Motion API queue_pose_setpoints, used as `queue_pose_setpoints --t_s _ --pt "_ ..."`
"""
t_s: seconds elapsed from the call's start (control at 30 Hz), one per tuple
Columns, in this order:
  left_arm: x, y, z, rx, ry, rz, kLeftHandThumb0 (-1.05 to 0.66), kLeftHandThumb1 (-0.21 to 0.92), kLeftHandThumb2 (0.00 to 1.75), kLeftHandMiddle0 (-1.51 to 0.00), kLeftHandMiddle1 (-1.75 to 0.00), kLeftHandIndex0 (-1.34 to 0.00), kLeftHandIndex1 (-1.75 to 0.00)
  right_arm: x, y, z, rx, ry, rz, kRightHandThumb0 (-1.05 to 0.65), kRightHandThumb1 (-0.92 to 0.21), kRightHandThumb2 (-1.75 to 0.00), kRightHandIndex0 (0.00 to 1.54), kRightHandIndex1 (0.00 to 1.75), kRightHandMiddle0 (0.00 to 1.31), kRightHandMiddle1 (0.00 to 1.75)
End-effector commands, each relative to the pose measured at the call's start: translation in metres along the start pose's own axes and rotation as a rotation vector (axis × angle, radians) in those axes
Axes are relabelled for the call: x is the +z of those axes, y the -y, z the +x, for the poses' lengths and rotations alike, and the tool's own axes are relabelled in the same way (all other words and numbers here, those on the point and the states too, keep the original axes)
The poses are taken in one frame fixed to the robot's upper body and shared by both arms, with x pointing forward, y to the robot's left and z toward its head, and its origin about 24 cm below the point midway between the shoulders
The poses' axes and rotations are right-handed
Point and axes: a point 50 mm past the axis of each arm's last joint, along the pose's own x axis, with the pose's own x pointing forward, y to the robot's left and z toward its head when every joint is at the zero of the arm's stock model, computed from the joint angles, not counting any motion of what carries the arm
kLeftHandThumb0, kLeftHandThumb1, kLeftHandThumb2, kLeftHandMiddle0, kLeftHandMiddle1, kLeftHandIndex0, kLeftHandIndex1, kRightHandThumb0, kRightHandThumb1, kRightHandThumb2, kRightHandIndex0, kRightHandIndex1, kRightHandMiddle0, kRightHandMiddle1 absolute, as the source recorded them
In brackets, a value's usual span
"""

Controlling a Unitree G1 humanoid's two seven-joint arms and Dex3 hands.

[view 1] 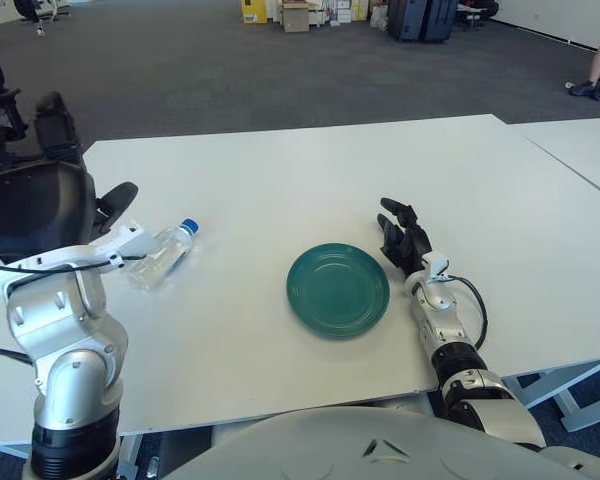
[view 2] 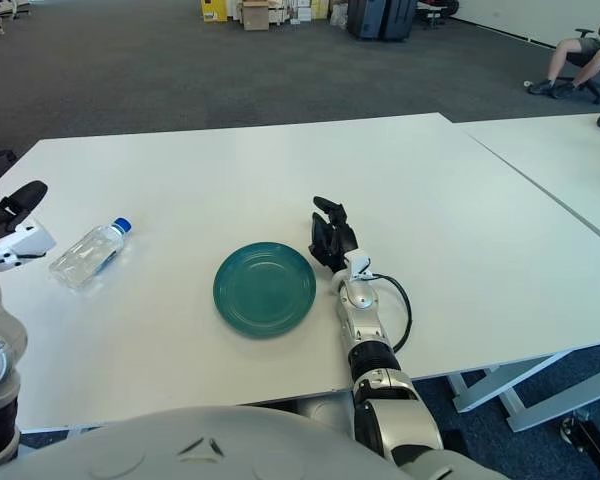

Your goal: Put the bottle into the plate.

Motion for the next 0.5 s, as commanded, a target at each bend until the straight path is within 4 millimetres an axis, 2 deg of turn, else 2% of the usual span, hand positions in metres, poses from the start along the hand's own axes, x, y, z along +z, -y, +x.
queue_pose_setpoints --t_s 0.0,0.17,0.33,0.47 --pt "-0.01 0.001 0.012 -0.056 -0.031 0.084 -1.05 0.92 0.89 -0.05 -0.01 0.0 -0.02 -0.009 -0.003 -0.002 0.011 -0.056 0.019 -0.6 -0.92 -0.81 0.33 0.01 0.0 0.79" --pt "-0.01 0.013 0.032 -0.185 -0.035 0.159 -1.05 0.92 0.86 -0.03 0.0 0.0 0.0 -0.009 -0.005 -0.002 0.013 -0.056 0.028 -0.6 -0.92 -0.8 0.33 0.01 0.0 0.79" --pt "-0.007 0.024 0.042 -0.314 -0.021 0.206 -1.05 0.92 0.84 0.0 0.0 0.0 0.0 -0.009 -0.006 -0.002 0.014 -0.057 0.033 -0.59 -0.92 -0.79 0.33 0.01 0.0 0.8" --pt "-0.009 0.048 0.047 -0.447 0.001 0.164 -1.05 0.92 0.78 0.0 0.0 0.0 0.0 -0.01 -0.005 -0.001 0.017 -0.061 0.04 -0.59 -0.92 -0.79 0.33 0.01 0.0 0.81"
